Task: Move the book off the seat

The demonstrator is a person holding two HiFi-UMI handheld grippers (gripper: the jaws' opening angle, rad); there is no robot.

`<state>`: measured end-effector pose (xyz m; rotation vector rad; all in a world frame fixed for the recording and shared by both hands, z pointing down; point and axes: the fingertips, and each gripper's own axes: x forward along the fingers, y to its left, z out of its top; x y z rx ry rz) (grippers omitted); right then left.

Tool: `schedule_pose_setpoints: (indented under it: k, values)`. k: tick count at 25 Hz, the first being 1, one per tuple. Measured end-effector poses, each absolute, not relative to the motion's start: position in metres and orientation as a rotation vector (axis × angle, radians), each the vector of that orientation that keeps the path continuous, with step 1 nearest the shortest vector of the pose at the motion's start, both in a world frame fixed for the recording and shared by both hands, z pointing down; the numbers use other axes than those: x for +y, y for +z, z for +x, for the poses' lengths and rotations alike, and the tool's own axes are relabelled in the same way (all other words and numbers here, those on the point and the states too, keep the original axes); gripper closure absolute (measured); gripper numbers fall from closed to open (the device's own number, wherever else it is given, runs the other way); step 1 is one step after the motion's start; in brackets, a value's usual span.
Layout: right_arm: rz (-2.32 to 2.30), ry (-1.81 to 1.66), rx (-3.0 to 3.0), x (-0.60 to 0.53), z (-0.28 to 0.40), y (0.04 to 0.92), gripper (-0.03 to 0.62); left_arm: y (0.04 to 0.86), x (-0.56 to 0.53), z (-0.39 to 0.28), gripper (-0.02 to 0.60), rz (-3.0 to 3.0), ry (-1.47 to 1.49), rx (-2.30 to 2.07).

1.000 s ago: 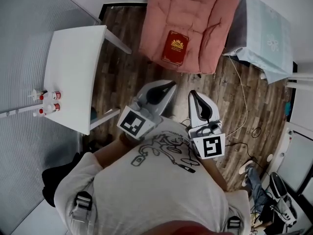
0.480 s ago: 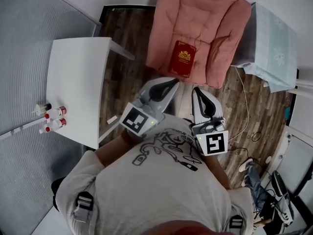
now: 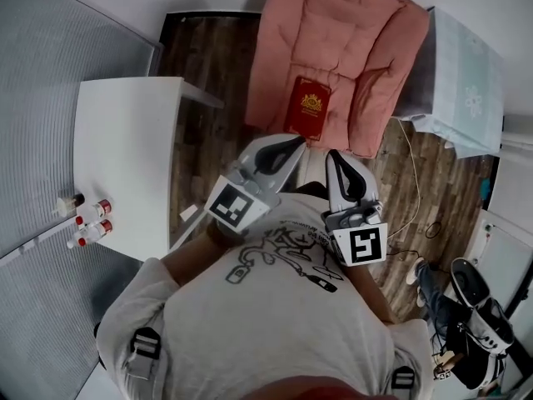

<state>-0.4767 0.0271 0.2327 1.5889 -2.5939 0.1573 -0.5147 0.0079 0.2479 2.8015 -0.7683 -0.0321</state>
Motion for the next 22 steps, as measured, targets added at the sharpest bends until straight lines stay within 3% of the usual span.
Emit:
schedule_pose_setpoints:
  k: [22]
  values:
    - [1.558,0.361,-2.463,-0.037,-0.392,0.346,0.572,0.346,-0.068,-0.455,0.56,2.713,0.192,-0.785]
